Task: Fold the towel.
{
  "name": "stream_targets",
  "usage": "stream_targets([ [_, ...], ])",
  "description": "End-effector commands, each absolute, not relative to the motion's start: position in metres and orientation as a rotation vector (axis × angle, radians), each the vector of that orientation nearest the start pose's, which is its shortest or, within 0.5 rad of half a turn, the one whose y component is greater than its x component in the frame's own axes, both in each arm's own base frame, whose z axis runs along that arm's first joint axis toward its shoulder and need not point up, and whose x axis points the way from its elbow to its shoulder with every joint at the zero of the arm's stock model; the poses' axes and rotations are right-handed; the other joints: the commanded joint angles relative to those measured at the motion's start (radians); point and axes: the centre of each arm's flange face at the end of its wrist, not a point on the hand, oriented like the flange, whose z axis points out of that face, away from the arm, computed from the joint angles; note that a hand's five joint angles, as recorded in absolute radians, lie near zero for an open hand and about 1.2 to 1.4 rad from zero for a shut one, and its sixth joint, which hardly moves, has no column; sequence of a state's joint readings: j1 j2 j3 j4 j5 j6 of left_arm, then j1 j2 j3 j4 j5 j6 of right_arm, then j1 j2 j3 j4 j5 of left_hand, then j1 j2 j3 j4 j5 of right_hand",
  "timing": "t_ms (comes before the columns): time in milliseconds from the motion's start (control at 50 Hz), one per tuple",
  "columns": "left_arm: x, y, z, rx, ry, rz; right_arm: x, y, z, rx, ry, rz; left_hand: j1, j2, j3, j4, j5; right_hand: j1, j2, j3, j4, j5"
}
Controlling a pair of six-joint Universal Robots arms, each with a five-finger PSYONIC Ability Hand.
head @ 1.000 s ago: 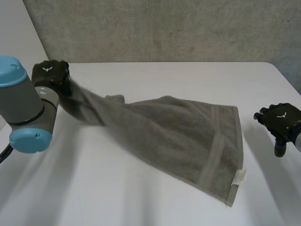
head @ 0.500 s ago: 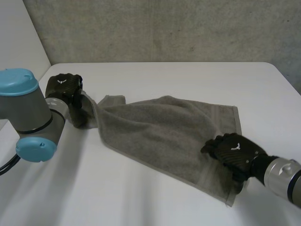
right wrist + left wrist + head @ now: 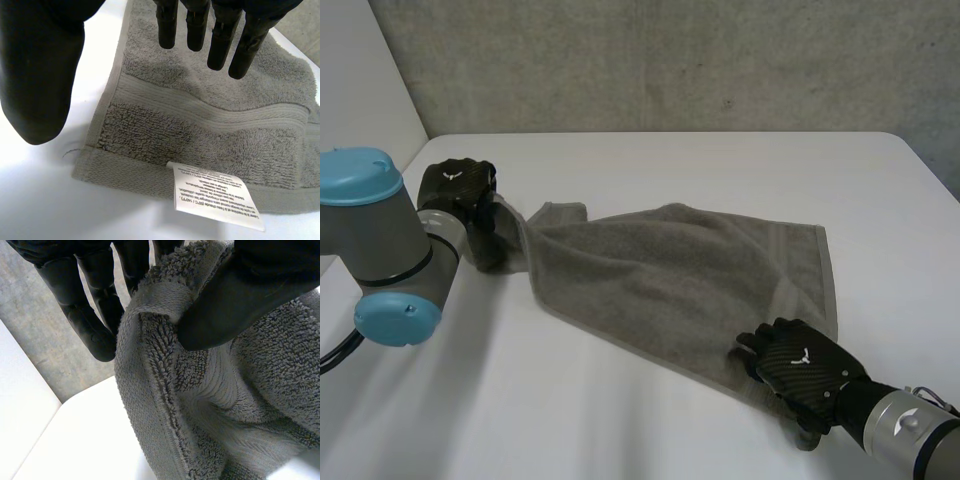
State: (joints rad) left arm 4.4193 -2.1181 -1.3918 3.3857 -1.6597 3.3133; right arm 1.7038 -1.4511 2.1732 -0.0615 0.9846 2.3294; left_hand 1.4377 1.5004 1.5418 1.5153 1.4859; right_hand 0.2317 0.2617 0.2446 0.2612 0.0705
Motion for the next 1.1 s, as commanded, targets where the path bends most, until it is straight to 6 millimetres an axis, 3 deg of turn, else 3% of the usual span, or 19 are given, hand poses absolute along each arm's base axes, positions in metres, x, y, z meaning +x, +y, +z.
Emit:
stream_targets([
  [20, -0.235, -0.354, 0.186, 0.456, 2.321, -2.089, 0.206, -0.174, 0.134, -1.492, 2.089, -1.428, -0.041, -0.104, -0.146, -0.119, -0.264, 0.012, -0.018, -0.001, -0.018, -0.002],
  [380, -0.235, -0.354, 0.183, 0.458, 2.330, -2.078, 0.204, -0.182, 0.123, -1.522, 2.114, -1.433, -0.041, -0.104, -0.146, -0.119, -0.264, 0.115, 0.085, 0.102, 0.085, 0.101],
  [700, -0.235, -0.354, 0.180, 0.460, 2.337, -2.069, 0.202, -0.198, 0.122, -1.546, 2.139, -1.575, -0.041, -0.104, -0.146, -0.119, -0.264, 0.341, 0.311, 0.328, 0.311, 0.327],
  [960, -0.235, -0.354, 0.178, 0.464, 2.344, -2.062, 0.198, -0.213, 0.126, -1.518, 2.175, -1.678, -0.041, -0.104, -0.146, -0.119, -0.264, 0.640, 0.610, 0.627, 0.611, 0.627],
  [1100, -0.236, -0.353, 0.176, 0.465, 2.348, -2.056, 0.196, -0.218, 0.128, -1.514, 2.199, -1.699, -0.041, -0.104, -0.146, -0.119, -0.264, 0.950, 0.920, 0.937, 0.921, 0.937],
])
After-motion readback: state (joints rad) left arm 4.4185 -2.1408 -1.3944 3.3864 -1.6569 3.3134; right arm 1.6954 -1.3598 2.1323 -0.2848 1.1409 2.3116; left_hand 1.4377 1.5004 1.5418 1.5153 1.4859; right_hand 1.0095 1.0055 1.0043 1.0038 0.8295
